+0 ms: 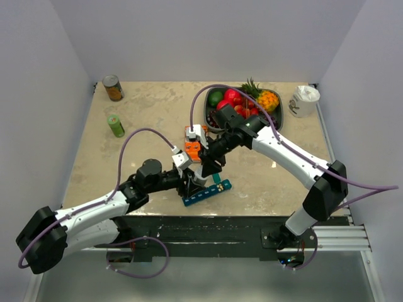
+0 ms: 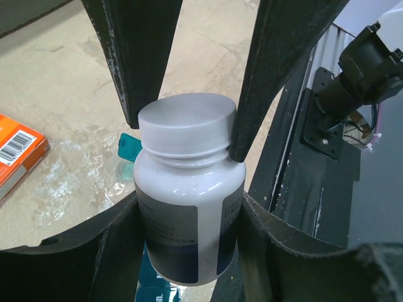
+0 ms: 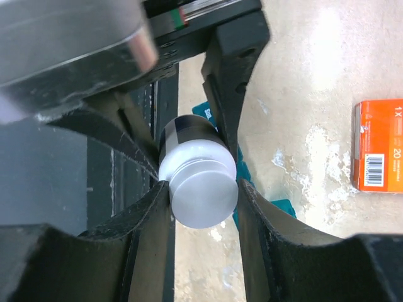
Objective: Sort the pills into containers
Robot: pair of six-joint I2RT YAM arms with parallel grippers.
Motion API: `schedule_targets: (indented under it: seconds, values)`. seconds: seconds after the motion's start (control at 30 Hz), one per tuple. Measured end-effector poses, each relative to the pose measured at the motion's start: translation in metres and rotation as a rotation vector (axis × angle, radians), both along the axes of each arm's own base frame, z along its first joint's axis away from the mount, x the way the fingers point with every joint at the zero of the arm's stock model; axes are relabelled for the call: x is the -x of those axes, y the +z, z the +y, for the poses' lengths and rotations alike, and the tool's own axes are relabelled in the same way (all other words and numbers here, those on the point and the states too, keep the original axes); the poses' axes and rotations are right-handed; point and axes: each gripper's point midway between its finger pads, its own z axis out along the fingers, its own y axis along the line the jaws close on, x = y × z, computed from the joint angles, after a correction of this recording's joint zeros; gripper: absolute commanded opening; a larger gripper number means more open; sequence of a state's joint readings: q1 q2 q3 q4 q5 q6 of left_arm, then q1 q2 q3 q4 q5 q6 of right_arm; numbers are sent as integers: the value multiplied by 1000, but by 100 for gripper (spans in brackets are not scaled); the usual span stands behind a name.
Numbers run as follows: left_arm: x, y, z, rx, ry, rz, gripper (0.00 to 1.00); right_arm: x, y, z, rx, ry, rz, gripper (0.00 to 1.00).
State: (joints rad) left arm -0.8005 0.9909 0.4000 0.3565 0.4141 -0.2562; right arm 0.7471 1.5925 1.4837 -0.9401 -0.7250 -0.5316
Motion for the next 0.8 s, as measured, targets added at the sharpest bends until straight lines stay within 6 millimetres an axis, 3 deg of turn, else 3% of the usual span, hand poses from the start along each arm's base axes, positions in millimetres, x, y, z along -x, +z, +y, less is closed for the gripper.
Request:
schedule_targets:
  seconds: [0.2,0.43,0.63,0.8]
  values:
    - [-1,-2,0,6,11,36,0,-3,-1,4,-22,-8,62,9]
    - [8,9,-2,57,-57,48,0,7,10,-1,-69,83,25,7]
    - [18,27,-3,131,-150,56,0,16,27,-4,-136,195,-86,8]
    - [42,50,-11,224,-326,69,0,37,48,-16,-209,356,-227,13]
